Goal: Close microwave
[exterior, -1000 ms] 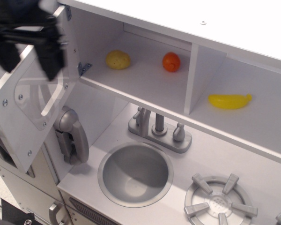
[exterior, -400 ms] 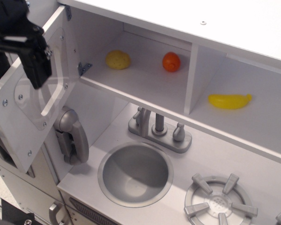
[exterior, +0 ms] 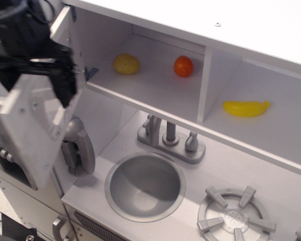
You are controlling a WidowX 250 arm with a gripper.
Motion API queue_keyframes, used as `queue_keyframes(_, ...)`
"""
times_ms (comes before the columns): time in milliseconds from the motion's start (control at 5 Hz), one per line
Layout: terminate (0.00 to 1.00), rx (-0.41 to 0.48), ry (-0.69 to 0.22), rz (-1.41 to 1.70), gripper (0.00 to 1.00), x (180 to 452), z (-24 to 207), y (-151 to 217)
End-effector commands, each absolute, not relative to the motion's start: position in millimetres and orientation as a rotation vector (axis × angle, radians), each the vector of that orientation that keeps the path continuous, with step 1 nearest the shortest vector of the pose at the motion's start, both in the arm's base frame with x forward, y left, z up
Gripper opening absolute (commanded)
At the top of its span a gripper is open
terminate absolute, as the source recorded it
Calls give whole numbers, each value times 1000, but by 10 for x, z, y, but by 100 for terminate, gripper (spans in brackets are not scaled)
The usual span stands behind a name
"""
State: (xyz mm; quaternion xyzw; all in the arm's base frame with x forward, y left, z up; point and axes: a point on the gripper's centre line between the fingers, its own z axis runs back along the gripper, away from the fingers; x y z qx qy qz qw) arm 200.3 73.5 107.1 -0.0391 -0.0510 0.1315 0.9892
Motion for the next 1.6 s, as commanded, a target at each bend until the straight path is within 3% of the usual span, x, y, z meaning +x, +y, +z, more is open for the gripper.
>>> queue_keyframes(0,0,-140,-109,282,100,2293,1237,207)
queue_keyframes(400,0,-233,-134,338,100,2784,1604,-553)
queue_keyframes(600,0,-275,-111,269,100,2652,1754,-788)
queue_keyframes(1000,0,-179,-63,167,100,2063,1309,-536)
queue_keyframes(1400,0,-67,-59,198,100,1961,804,-3)
